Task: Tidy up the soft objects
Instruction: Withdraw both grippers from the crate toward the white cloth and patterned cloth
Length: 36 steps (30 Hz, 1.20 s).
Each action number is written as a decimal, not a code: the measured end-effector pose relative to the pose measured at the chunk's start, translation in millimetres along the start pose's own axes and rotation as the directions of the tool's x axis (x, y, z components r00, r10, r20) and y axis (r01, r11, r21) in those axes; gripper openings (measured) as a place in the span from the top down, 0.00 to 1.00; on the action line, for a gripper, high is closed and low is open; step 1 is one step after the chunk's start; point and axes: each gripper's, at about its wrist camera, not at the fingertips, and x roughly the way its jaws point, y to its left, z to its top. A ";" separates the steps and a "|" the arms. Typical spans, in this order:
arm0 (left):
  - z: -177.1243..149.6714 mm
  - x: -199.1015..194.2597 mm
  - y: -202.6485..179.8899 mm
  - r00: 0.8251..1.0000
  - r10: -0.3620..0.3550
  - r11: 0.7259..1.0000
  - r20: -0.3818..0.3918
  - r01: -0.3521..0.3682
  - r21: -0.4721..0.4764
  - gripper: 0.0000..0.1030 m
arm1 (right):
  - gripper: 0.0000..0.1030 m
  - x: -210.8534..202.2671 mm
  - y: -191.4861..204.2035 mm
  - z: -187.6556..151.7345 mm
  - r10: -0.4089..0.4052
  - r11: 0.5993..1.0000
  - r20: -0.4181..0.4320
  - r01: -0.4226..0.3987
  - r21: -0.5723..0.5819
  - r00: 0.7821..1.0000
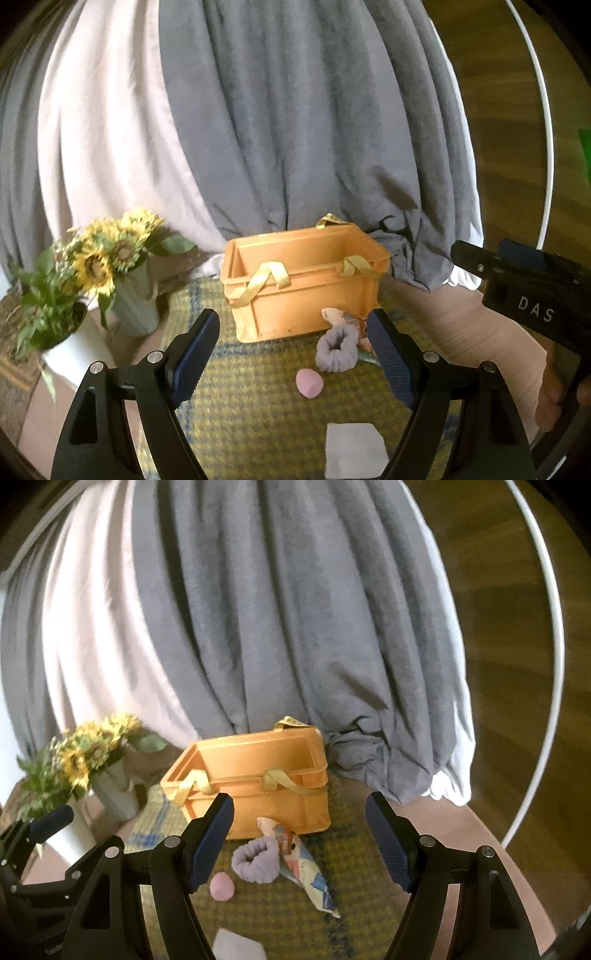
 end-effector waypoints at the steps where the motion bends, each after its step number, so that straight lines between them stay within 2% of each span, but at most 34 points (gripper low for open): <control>1: -2.2 -1.1 -4.1 1.000 0.016 1.000 -0.004 -0.016 -0.006 0.21 | 0.28 1.5 -3.2 0.1 0.015 1.000 -0.008 -0.015 -0.014 1.000; 9: -25.0 -8.5 -39.8 0.987 0.152 0.986 -0.047 -0.154 -0.058 0.21 | 0.28 14.6 -26.6 -10.0 0.149 0.983 -0.058 -0.154 -0.095 0.987; 15: -45.0 -8.6 -62.0 0.970 0.217 0.970 -0.109 -0.226 -0.085 0.23 | 0.28 30.4 -42.7 -25.0 0.244 0.958 -0.122 -0.259 -0.121 0.962; 21: -69.2 1.1 -77.4 0.950 0.236 0.958 -0.204 -0.262 -0.112 0.27 | 0.28 44.7 -51.3 -44.7 0.304 0.934 -0.193 -0.332 -0.135 0.933; 28: -93.0 17.2 -90.8 0.933 0.231 0.951 -0.277 -0.277 -0.140 0.31 | 0.28 62.2 -61.0 -69.4 0.335 0.916 -0.269 -0.379 -0.132 0.903; 36: -119.5 46.9 -97.0 0.910 0.227 0.950 -0.346 -0.286 -0.129 0.34 | 0.28 88.6 -63.5 -92.2 0.322 0.915 -0.330 -0.381 -0.132 0.887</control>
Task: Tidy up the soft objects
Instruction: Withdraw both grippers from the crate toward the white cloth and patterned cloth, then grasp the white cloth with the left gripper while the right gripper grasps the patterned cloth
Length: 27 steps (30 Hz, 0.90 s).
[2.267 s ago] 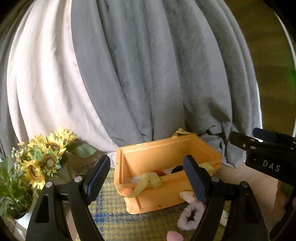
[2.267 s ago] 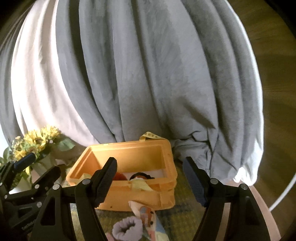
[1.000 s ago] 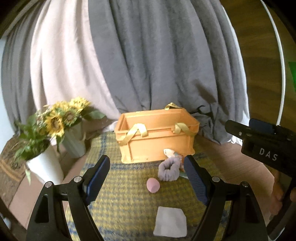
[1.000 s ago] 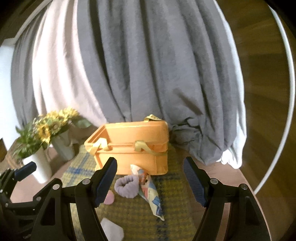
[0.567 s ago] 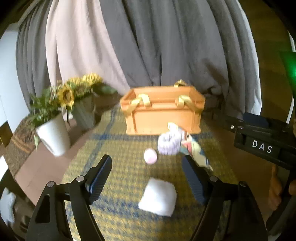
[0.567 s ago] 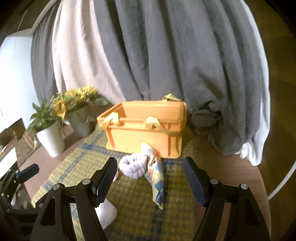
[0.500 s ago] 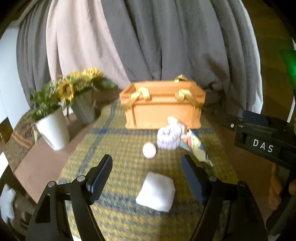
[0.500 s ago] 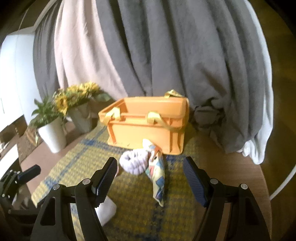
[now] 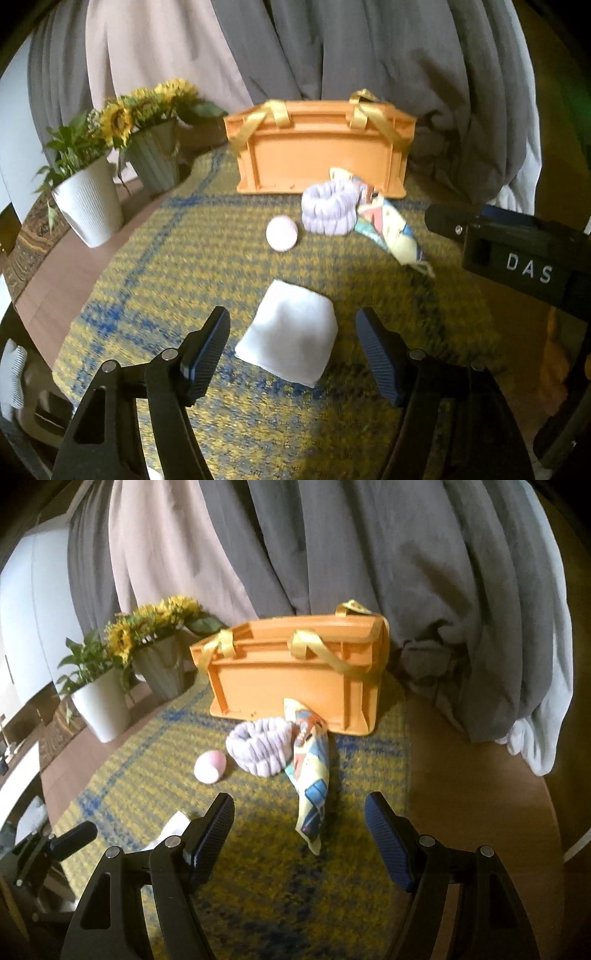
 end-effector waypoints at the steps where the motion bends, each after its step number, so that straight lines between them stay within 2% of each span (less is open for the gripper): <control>1: -1.7 6.4 -0.7 1.000 -0.002 1.000 -0.012 0.002 0.002 0.34 | 0.28 5.5 -0.4 -1.5 0.000 1.000 -0.008 0.000 -0.003 1.000; 11: -8.7 46.7 -1.7 0.997 0.011 1.000 -0.082 -0.011 -0.008 0.40 | 0.30 50.8 -2.6 -5.5 -0.009 1.000 -0.086 0.007 -0.023 0.996; 20: -7.7 68.0 -2.3 0.993 0.004 1.000 -0.121 -0.006 -0.018 0.48 | 0.37 88.4 -9.3 -0.5 -0.009 1.000 -0.119 0.009 -0.001 0.993; 24: -6.1 72.4 -0.8 0.991 -0.009 0.999 -0.131 0.004 -0.035 0.53 | 0.47 105.7 -10.6 0.8 -0.006 1.000 -0.137 0.007 0.010 0.990; 26: -5.1 73.4 -0.1 0.991 -0.018 0.999 -0.134 0.013 -0.037 0.59 | 0.52 113.5 -10.6 0.4 -0.003 1.000 -0.151 0.006 0.014 0.988; 27: -4.8 73.6 0.3 0.991 -0.021 0.999 -0.135 0.016 -0.040 0.61 | 0.58 116.3 -10.6 0.1 0.003 1.000 -0.157 -0.001 0.015 0.988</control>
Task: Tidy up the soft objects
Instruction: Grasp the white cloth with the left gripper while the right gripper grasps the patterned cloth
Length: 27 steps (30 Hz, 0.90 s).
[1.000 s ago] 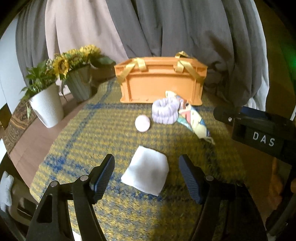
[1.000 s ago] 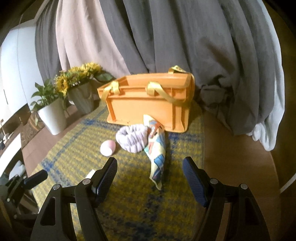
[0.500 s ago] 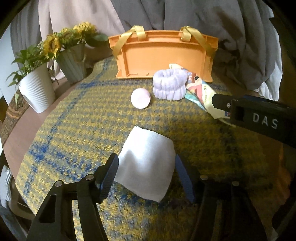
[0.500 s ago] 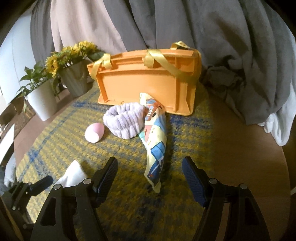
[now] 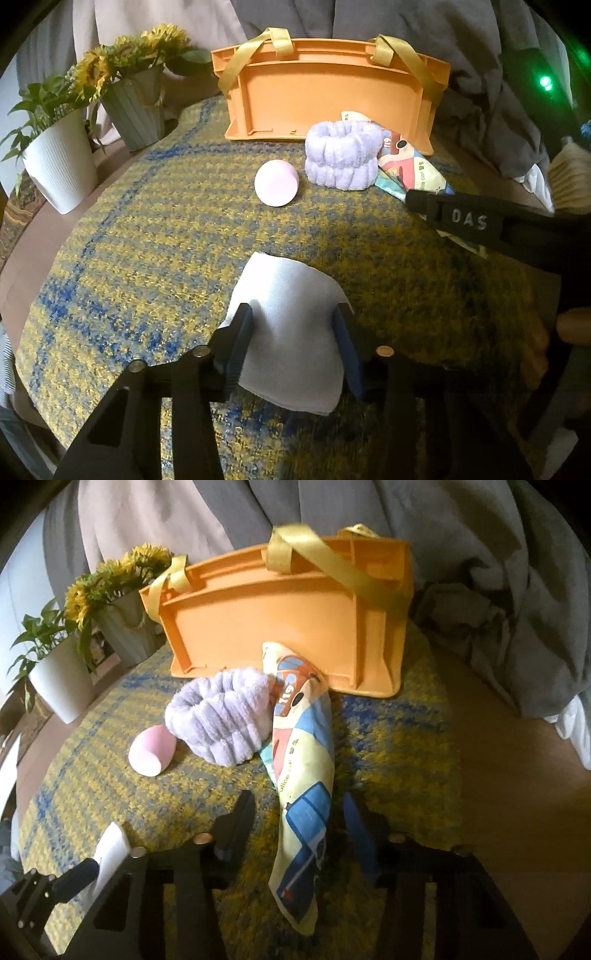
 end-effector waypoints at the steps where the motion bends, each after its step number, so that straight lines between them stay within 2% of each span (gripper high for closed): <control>1: 0.6 0.3 0.7 1.000 -0.002 1.000 -0.001 0.002 -0.002 0.62 | 0.62 2.5 0.2 -0.1 0.004 1.000 -0.007 -0.004 0.000 1.000; 3: 1.3 0.6 1.9 1.000 -0.008 1.000 -0.003 0.008 -0.008 0.64 | 0.67 5.1 0.1 -0.5 0.005 1.000 -0.014 -0.005 0.005 1.000; 6: 3.0 0.3 3.1 1.000 -0.015 1.000 -0.004 0.015 -0.020 0.75 | 0.81 5.9 -1.5 0.3 0.005 1.000 -0.014 -0.005 0.015 1.000; 9: 4.9 -0.9 5.3 1.000 -0.023 0.999 -0.004 0.023 -0.028 0.83 | 0.84 1.5 -2.3 0.8 0.007 1.000 -0.008 -0.007 0.022 1.000; 16: 10.7 -14.3 8.0 0.999 -0.033 0.999 0.022 0.034 -0.032 0.87 | 0.84 -20.4 -6.2 -1.5 0.019 0.998 0.012 -0.020 0.052 1.000; 27: 26.9 -53.3 2.0 0.989 -0.080 0.997 0.125 0.081 -0.007 0.88 | 0.84 -65.5 -17.6 -7.1 0.005 0.994 0.059 -0.011 0.110 0.998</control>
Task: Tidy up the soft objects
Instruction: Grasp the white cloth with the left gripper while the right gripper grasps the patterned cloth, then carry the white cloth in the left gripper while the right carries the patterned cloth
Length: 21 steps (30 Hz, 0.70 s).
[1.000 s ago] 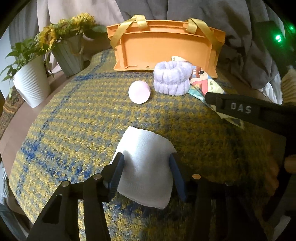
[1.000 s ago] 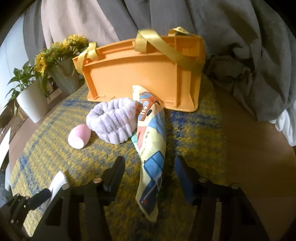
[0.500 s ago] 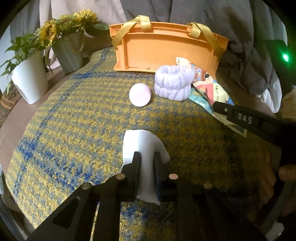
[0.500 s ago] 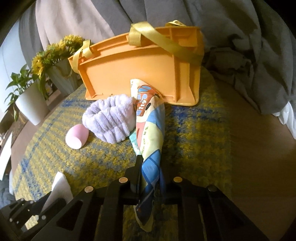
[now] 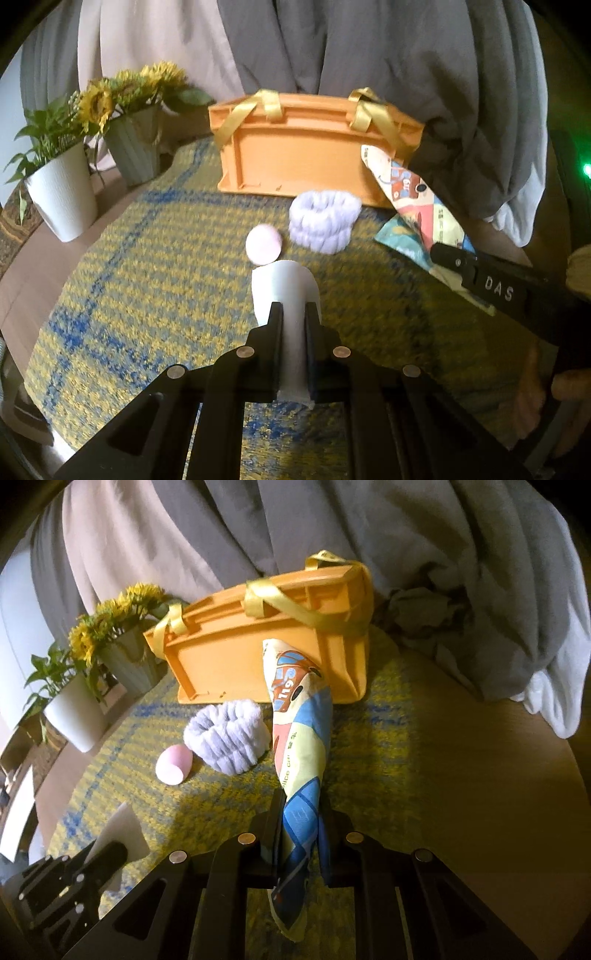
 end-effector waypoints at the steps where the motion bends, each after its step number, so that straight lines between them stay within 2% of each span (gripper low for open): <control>1: 2.0 -2.7 1.1 1.000 -0.003 1.000 0.008 0.003 -0.002 0.89 | 0.84 -4.3 0.2 0.2 0.000 1.000 0.005 0.000 0.000 1.000; 13: 22.8 -50.0 16.3 0.992 -0.052 0.998 0.119 0.054 -0.020 0.89 | 0.84 -58.4 21.7 2.5 0.041 0.999 0.084 -0.041 0.001 0.996; 21: 44.2 -64.3 38.6 0.981 -0.099 0.995 0.165 0.096 0.026 0.89 | 0.84 -82.7 52.3 10.3 0.027 1.000 0.147 -0.025 -0.018 0.989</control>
